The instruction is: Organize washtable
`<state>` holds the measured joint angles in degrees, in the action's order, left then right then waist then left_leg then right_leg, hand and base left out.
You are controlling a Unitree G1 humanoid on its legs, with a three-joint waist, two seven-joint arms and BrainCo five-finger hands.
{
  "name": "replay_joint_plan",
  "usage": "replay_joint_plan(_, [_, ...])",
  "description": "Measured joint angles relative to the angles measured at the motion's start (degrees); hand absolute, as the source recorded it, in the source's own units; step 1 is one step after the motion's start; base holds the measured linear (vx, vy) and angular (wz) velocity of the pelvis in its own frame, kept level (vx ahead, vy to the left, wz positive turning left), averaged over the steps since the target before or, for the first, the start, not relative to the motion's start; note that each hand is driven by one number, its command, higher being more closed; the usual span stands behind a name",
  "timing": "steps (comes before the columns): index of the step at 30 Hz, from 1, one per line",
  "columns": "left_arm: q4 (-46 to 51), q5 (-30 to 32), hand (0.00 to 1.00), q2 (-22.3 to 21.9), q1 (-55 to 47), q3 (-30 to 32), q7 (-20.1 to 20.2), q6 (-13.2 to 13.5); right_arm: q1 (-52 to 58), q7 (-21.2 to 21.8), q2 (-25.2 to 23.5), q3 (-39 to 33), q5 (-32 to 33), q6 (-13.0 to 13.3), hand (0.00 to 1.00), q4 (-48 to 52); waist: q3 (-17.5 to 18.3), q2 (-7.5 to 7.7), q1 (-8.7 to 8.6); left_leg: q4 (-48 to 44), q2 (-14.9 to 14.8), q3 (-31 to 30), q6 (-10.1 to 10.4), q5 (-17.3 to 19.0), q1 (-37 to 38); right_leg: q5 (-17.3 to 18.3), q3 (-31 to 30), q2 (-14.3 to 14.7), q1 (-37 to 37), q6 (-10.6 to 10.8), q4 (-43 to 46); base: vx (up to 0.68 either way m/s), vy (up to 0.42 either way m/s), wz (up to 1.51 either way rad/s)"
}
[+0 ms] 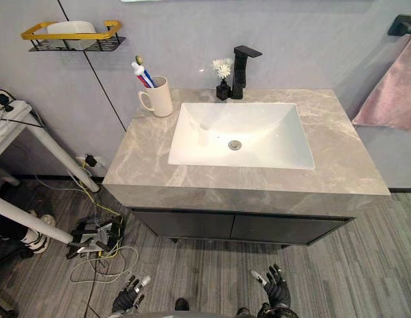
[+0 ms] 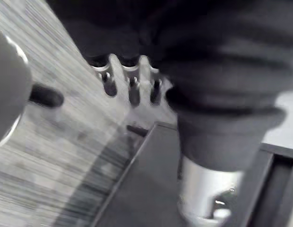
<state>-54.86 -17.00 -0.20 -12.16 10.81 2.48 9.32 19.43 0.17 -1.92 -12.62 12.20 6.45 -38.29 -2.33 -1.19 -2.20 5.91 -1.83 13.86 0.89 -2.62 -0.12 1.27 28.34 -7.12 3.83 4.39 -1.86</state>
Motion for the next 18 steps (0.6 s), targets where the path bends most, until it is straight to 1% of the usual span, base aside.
replay_joint_plan(1, [-0.78, 0.25, 0.00, 0.15, 0.03, 0.03, -0.48, -0.02, -0.41, -0.38, 0.18, -0.11, -0.87, -0.03, 0.00, -1.67, -0.01, 0.05, -0.02, 0.00, 0.05, -0.13, -0.10, -0.07, 0.11, 0.04, 0.04, -0.03, -0.01, 0.06, 0.00, 0.05, 0.009, 0.09])
replay_joint_plan(3, [-2.70, 0.37, 0.00, 0.66, 0.64, 0.21, -2.20, -0.10, -2.62, -1.34, 0.86, -1.03, -2.47, 0.84, 0.00, -5.79, -0.04, 0.48, -0.01, 0.00, 0.22, -1.17, -0.26, -0.22, 0.19, 0.11, 0.40, -0.08, 0.19, 0.14, -0.05, 0.06, 0.006, 0.15])
replay_joint_plan(7, [-5.23, 0.96, 0.00, 1.58, 2.60, 0.09, -2.80, -1.64, -6.01, -1.58, 2.53, -1.02, -6.36, 0.38, 0.00, -12.28, -0.11, 1.30, -0.02, 0.00, 0.60, -2.60, -0.26, -0.23, 0.56, 0.42, 1.69, -0.20, 1.08, 0.34, -0.27, 0.01, 0.006, 0.19])
replay_joint_plan(8, [-5.68, 1.55, 0.00, 1.75, 3.04, -0.02, -2.75, -1.86, -6.88, -1.55, 2.92, -1.01, -7.21, -0.26, 0.00, -13.86, -0.14, 1.44, 0.01, 0.00, 0.69, -2.73, -0.26, -0.23, 0.60, 0.45, 1.73, -0.26, 1.09, 0.37, -0.28, 0.01, 0.018, 0.05])
replay_joint_plan(14, [-7.82, 2.02, 0.00, 3.85, 4.91, -5.16, -2.35, -2.49, -9.74, -1.37, 3.83, -0.77, -7.75, -0.66, 0.00, -18.94, -0.65, 2.01, -0.17, 0.01, 1.21, -3.96, -0.27, -0.24, 0.91, 0.79, 3.08, -0.72, 1.97, 0.83, -0.22, 0.02, 0.019, 0.10])
replay_joint_plan(18, [-8.73, 2.19, 0.00, 4.51, 5.97, -6.90, -2.32, -2.52, -11.24, -1.15, 4.50, -0.41, -7.49, -0.78, 0.00, -21.21, -1.00, 2.25, -0.05, 0.01, 1.50, -4.31, -0.27, -0.24, 0.90, 0.95, 3.36, -0.94, 2.15, 1.04, -0.15, 0.01, 0.015, 0.07])
